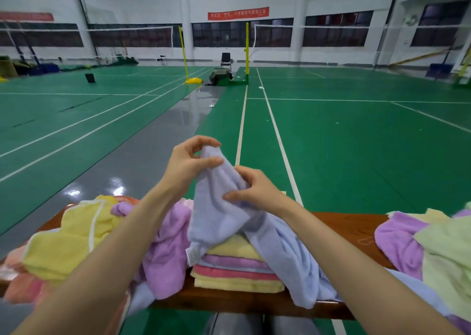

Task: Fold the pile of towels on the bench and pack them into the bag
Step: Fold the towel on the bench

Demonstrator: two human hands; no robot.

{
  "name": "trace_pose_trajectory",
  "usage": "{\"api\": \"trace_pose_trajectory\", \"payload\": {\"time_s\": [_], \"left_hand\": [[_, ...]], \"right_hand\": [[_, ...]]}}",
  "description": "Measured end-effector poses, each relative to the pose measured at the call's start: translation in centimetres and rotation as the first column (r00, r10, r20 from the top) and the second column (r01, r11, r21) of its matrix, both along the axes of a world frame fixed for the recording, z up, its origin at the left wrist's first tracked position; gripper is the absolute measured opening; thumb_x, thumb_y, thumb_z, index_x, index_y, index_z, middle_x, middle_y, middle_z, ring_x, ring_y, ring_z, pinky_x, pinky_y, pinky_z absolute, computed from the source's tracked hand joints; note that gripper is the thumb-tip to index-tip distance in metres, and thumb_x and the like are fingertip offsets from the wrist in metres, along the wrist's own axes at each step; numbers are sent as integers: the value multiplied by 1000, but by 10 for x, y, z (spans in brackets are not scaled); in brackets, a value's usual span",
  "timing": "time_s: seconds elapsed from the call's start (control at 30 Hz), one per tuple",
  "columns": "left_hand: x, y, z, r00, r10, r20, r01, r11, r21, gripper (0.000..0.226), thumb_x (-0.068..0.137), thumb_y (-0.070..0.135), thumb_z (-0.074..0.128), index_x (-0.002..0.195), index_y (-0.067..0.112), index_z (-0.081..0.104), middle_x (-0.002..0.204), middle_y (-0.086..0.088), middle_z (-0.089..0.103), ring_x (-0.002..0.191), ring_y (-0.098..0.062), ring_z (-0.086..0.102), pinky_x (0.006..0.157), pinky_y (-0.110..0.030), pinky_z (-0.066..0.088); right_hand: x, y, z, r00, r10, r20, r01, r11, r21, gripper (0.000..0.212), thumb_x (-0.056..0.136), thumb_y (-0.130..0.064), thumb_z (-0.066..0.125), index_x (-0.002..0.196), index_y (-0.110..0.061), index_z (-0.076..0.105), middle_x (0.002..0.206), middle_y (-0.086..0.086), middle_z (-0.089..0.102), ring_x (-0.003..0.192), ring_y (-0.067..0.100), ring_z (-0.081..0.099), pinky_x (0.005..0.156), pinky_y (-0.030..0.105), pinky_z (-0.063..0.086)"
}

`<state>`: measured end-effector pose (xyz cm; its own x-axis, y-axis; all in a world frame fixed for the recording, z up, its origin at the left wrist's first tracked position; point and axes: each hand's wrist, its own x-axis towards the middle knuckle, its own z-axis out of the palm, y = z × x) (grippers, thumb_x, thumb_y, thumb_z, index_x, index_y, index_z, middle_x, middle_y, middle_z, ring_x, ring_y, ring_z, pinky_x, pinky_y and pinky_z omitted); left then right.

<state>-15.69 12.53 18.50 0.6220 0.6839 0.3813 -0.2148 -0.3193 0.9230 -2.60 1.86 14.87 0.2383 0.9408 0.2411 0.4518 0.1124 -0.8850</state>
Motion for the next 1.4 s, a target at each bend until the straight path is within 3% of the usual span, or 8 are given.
{"api": "trace_pose_trajectory", "payload": {"time_s": [0.13,0.27,0.47,0.73,0.9,1.07,1.27,1.4], "left_hand": [[-12,15,13,997,-20,-79,31,989,144,29,73,-7,70,84,20,65,73,18,68,62,1,58,60,-12,49],[-22,42,16,963,269,3,-265,948,179,29,83,-4,59,79,24,65,72,16,63,65,8,53,62,-5,40],[-54,109,-8,677,730,92,-736,674,59,41,79,-10,38,105,-2,68,96,-12,57,87,-16,48,73,-16,37],[-84,134,-28,523,843,125,-830,537,-151,48,72,-8,35,104,1,70,86,-4,61,70,-3,49,80,-14,40],[-41,59,-31,776,625,89,-621,731,281,31,86,-8,52,113,3,64,79,10,38,66,11,43,66,-2,33],[13,-17,-36,982,93,-165,9,846,533,49,71,22,77,118,18,63,81,9,35,73,1,42,69,-7,33],[32,-22,-46,949,185,-257,-44,881,472,8,71,10,77,72,5,72,65,3,34,58,-3,40,57,-13,30],[27,-18,-44,946,288,-149,-191,866,461,9,76,11,75,71,4,72,63,5,42,58,-4,41,57,-13,31]], "right_hand": [[14,-10,16,998,-63,-19,64,997,46,28,68,-7,80,60,-20,56,54,-13,46,51,-1,38,48,13,30],[35,-29,19,986,-119,118,130,987,-89,25,69,-13,80,60,-21,58,55,-11,50,47,-2,42,46,11,32],[71,-53,5,969,-168,179,205,954,-216,35,71,-13,79,53,-11,49,48,-10,38,50,5,31,48,20,22],[98,-78,-7,916,-378,136,398,899,-185,15,71,-9,78,70,-6,64,67,4,60,59,8,51,54,15,38],[68,-54,4,909,-416,22,414,908,62,11,78,-2,69,73,-10,64,67,-1,60,55,-3,50,55,7,39],[26,-18,20,972,-219,81,215,975,46,4,75,4,68,76,0,67,62,2,52,51,-2,40,51,10,34],[26,-23,20,982,-184,50,183,983,32,20,72,-1,75,69,8,57,61,2,42,56,5,34,49,13,28],[33,-32,23,968,-161,190,182,978,-99,24,71,-1,73,60,-16,59,52,-12,49,51,3,39,51,17,32]]}}
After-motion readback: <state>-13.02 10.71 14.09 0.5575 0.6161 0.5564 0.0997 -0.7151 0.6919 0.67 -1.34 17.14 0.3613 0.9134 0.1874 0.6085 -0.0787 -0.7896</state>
